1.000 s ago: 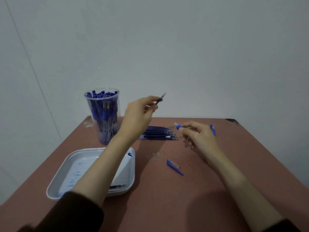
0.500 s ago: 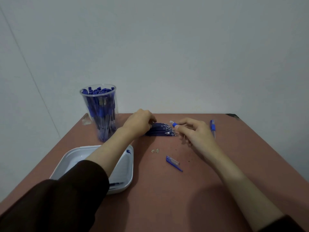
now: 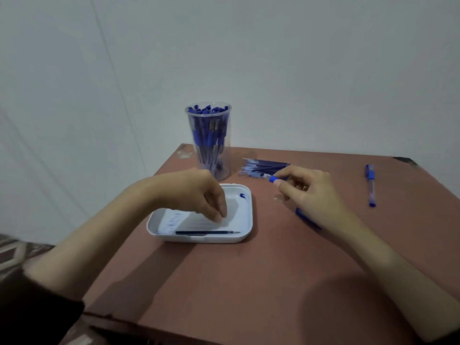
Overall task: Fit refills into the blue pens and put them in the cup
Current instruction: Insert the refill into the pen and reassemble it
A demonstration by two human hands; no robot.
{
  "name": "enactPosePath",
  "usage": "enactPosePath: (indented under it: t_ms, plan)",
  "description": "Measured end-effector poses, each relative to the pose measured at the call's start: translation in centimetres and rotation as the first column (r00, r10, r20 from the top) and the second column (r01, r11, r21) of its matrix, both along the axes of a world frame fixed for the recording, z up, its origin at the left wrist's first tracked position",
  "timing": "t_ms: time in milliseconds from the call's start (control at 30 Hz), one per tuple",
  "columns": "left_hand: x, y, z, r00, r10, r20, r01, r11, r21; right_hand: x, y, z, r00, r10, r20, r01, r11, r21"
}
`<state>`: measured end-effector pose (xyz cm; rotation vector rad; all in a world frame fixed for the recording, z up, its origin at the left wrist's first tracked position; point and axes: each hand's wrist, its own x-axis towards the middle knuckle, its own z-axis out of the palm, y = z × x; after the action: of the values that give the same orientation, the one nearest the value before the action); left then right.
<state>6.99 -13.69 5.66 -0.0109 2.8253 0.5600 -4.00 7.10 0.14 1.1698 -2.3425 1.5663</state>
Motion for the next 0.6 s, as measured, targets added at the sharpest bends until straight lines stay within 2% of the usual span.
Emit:
enactPosePath:
  t_ms: [100, 200, 433, 600]
  plan:
    - [1.4, 0.0, -0.6, 0.997, 0.001, 0.073, 0.003, 0.998, -0.060, 0.2, -0.2, -0.6, 0.999, 0.006, -0.048, -0.003, 0.999, 0.051]
    - [1.9, 0.1, -0.8, 0.997, 0.003, 0.079, 0.004, 0.996, -0.087, 0.4, -0.4, -0.8, 0.998, 0.011, -0.062, -0.007, 0.998, 0.063]
    - [1.2, 0.0, -1.3, 0.998, -0.002, 0.067, 0.008, 0.996, -0.087, 0.5, -0.4, -0.8, 0.998, 0.007, -0.058, -0.002, 0.996, 0.089]
    - [0.2, -0.2, -1.2, 0.988, 0.001, 0.157, 0.011, 0.997, -0.075, 0.2, -0.3, -0.8, 0.998, -0.003, -0.064, 0.007, 0.997, 0.075]
